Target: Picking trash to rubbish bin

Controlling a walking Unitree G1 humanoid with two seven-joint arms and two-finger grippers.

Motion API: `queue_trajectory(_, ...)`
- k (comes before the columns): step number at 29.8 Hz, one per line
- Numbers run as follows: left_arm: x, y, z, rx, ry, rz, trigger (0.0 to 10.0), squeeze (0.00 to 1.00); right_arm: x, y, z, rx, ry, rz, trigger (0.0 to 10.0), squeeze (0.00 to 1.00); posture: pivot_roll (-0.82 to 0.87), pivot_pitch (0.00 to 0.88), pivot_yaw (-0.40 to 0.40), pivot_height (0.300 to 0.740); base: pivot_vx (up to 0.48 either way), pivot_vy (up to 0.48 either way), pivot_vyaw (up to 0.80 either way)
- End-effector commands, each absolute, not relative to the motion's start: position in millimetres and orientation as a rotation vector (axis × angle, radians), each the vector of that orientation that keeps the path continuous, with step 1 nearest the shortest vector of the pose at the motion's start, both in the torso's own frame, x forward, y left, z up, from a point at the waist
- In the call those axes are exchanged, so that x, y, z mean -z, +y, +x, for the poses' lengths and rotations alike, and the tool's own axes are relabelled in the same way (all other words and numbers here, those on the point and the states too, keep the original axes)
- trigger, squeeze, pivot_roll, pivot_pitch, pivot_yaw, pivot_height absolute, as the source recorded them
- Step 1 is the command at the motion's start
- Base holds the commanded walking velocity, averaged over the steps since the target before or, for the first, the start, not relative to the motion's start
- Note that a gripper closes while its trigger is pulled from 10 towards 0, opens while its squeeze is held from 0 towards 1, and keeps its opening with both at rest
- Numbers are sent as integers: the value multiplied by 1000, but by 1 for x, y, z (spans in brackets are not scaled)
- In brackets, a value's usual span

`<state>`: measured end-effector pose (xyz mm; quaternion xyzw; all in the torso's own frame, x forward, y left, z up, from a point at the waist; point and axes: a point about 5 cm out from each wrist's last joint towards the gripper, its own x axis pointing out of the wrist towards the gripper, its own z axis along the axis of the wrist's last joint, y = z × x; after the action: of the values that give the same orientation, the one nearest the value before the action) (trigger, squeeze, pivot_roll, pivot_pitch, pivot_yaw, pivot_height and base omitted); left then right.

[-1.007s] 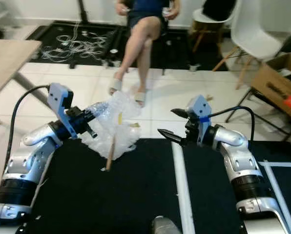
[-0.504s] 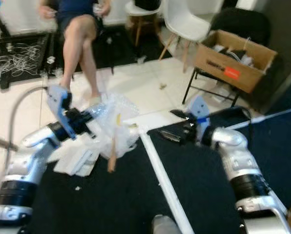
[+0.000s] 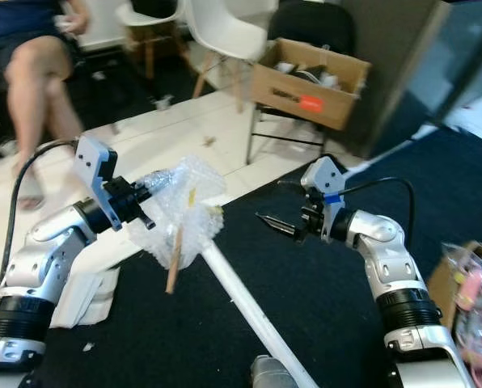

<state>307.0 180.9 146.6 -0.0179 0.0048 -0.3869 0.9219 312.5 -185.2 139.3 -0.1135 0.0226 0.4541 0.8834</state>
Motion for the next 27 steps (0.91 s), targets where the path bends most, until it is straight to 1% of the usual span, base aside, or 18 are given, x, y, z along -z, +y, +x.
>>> queue_trajectory(1,-145,183,305,791,18,-27,10000,0,-137,-183,311,-954,48,-235,10000,0,-9,0,-12,740,0,0,-800)
queue_trajectory(9,-146,184,306,775,15,-41,10000,0,-138,-184,312,-950,50,-241,10000,0,-9,0,-12,740,0,0,-800)
queue_trajectory(17,-144,186,309,748,67,-96,10000,0,-140,-183,311,-954,39,-245,10000,0,-9,0,-12,740,0,0,-800)
queue_trajectory(22,-144,185,309,766,75,-117,10000,0,-142,-181,309,-974,19,-235,10000,0,-9,0,-11,740,0,0,-81)
queue_trajectory(25,-145,185,309,765,72,-124,10000,0,-143,-181,308,-976,18,-240,10000,0,-9,0,-11,740,274,0,0)
queue_trajectory(27,-146,185,309,766,72,-124,10000,0,-143,-180,308,-979,17,-239,10000,0,-9,0,-11,740,0,0,0)
